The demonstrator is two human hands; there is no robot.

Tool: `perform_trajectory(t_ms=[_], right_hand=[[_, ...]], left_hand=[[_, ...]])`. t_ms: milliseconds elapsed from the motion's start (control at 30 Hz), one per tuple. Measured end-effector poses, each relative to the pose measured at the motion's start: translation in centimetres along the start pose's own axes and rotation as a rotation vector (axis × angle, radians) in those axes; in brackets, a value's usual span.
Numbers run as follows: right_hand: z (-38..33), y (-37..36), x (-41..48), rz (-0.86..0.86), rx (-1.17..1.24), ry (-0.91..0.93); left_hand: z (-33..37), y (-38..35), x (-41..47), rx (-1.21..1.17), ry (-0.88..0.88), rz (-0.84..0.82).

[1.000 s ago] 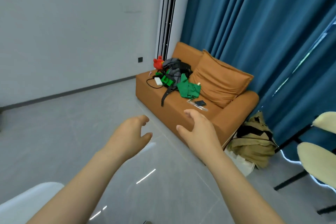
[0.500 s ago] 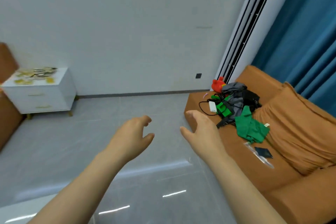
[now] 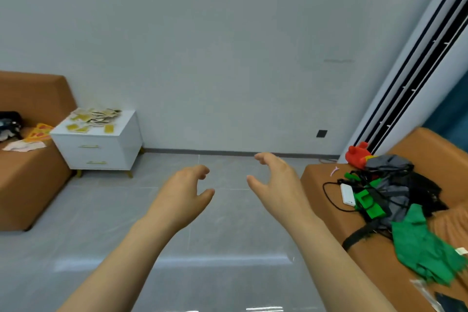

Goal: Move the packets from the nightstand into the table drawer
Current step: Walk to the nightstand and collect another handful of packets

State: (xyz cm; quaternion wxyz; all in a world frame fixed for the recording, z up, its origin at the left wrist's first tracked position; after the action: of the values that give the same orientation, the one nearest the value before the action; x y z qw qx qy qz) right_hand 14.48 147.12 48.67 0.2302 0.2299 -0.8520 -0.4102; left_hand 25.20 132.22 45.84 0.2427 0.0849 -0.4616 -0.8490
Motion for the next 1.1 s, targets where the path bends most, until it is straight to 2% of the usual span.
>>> perform_trajectory(t_ms=[400, 700, 900, 1100], right_hand=[[2.2, -3.9, 18.5, -0.079, -0.045, 0.122], [3.8, -6.7, 31.5, -0.223, -0.024, 0.273], [2.7, -11.0, 36.7, -0.338, -0.013, 0.339], [-1.9, -17.0, 41.6, -0.400, -0.007, 0.392]], left_hand=[[-3.2, 1.2, 16.4, 0.083, 0.086, 0.090], [-4.1, 2.1, 26.6, 0.126, 0.235, 0.187], [-8.1, 2.5, 30.0, 0.133, 0.346, 0.205], [-14.7, 4.7, 33.3, 0.083, 0.420, 0.230]])
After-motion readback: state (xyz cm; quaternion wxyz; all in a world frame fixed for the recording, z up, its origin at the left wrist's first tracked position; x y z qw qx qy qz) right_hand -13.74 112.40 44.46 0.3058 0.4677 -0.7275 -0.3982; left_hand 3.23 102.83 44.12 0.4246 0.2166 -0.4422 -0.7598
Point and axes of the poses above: each hand's wrist, its own x-axis towards the middle knuckle, its own y-axis out of the back of the hand, z = x × y, the point moved 9 cm from there along x, towards the middle knuckle, and after that the axes turned 2 degrees about -x, right-handed, at the moved point
